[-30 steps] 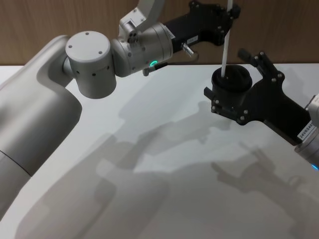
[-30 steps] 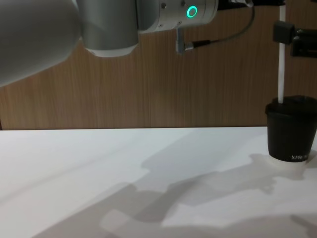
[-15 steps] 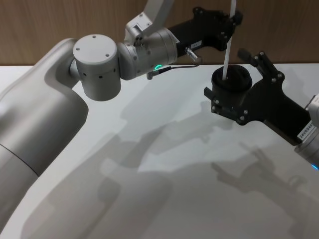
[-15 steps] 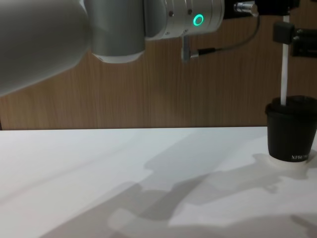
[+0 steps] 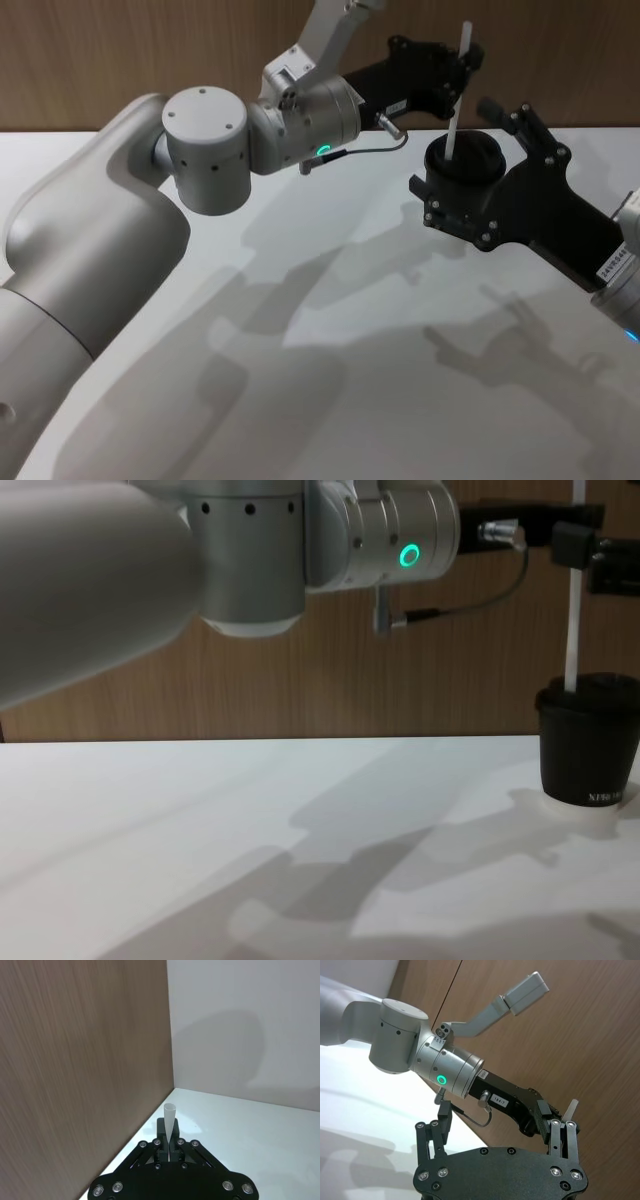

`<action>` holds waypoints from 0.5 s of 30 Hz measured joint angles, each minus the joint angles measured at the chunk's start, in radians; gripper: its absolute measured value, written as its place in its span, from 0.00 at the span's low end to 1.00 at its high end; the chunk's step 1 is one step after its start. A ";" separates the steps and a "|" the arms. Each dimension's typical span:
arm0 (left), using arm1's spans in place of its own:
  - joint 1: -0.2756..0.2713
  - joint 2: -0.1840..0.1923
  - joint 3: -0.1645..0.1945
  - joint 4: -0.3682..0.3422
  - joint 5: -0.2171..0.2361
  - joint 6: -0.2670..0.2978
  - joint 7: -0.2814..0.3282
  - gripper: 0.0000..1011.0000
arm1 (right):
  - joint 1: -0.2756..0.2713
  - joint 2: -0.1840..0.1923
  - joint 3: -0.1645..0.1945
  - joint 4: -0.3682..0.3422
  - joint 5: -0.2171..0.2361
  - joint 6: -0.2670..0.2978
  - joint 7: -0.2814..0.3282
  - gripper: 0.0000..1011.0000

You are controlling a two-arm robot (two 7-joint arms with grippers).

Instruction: Pick up the straw with one hand, pass it to the other hand, and insert it into the cup.

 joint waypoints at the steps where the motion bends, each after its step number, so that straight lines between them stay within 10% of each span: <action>1: 0.001 -0.001 0.000 0.003 0.001 0.000 0.000 0.01 | 0.000 0.000 0.000 0.000 0.000 0.000 0.000 0.99; 15: 0.011 -0.017 -0.003 0.039 0.007 -0.001 0.006 0.12 | 0.000 0.000 0.000 0.000 0.000 0.000 0.000 0.99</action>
